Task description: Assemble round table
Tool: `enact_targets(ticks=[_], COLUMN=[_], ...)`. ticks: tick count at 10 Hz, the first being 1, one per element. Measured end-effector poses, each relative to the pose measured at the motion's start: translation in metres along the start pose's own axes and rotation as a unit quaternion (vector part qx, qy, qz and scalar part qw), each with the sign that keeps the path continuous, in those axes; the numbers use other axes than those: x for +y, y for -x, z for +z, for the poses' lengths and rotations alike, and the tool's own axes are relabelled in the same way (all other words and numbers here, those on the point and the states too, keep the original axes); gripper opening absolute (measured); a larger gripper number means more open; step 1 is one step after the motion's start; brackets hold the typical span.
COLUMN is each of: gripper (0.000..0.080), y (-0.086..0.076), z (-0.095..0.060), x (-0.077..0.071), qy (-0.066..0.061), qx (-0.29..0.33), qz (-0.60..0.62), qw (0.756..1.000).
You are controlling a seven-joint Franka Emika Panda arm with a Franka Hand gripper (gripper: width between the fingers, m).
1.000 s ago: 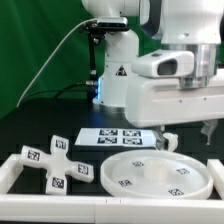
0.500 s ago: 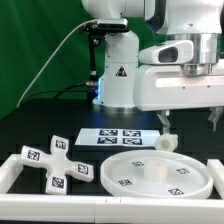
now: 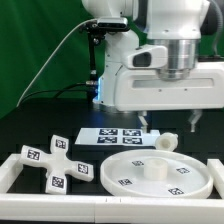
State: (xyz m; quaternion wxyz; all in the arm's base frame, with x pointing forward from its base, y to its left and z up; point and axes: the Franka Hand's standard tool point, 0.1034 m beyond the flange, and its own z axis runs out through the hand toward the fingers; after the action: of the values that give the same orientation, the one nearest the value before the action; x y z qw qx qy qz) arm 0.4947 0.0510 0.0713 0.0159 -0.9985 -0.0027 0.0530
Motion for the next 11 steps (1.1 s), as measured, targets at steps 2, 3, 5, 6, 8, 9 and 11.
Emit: enact_targets(ticks=[2,3,5,6,8,9,11], gripper=[0.0649,0.0649,0.0649,0.0649,0.0649,0.0649,0.0649], y=[0.002,0.004,0.013,0.010,0.005,0.008,0.020], z=[0.000,0.000,0.007,0.010,0.010,0.011,0.021], x=[0.001,0.000,-0.006,-0.011,-0.010,-0.010,-0.013], qy=[-0.002,-0.002,0.000,0.004,0.007,0.007,-0.012], qx=[-0.051,-0.090,-0.202,-0.236,-0.250,-0.259,-0.286], qz=[-0.001,-0.001,0.043,0.050,0.003,0.008,0.061], qw=[0.999,0.996,0.978,0.971,0.968,0.966,0.956])
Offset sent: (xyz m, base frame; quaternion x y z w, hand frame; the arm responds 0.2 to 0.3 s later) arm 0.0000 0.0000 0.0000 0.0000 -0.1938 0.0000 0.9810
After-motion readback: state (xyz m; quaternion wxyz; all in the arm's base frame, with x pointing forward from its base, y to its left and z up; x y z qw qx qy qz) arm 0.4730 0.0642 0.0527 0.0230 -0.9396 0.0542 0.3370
